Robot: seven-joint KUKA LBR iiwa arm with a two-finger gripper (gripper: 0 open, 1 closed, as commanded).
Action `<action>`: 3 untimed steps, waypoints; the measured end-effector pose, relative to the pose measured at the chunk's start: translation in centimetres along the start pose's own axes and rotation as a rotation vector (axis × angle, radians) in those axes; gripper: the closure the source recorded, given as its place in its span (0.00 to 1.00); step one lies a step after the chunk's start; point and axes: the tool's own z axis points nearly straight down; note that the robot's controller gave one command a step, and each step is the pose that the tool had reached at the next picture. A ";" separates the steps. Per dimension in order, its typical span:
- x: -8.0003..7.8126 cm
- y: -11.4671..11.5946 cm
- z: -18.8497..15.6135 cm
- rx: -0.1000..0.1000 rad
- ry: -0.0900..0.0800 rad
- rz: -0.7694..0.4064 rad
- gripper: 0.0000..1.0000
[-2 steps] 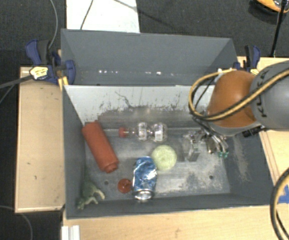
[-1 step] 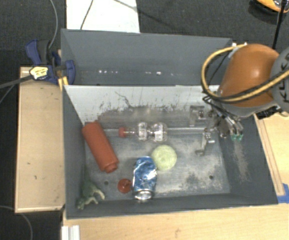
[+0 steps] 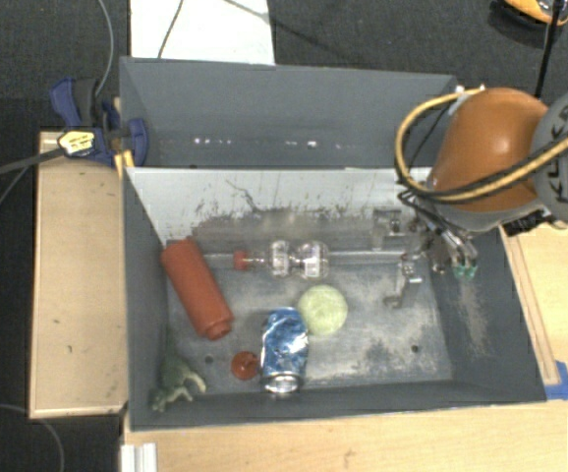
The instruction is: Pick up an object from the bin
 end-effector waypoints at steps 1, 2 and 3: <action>-0.4 2.1 3.9 0.003 -0.012 -0.048 0.00; -0.7 3.5 8.4 0.000 -0.004 -0.173 0.00; 0.9 5.2 9.4 0.002 -0.009 -0.168 0.00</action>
Offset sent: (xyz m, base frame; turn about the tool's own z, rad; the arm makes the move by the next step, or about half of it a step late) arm 0.0075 0.0375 -0.0930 -0.1818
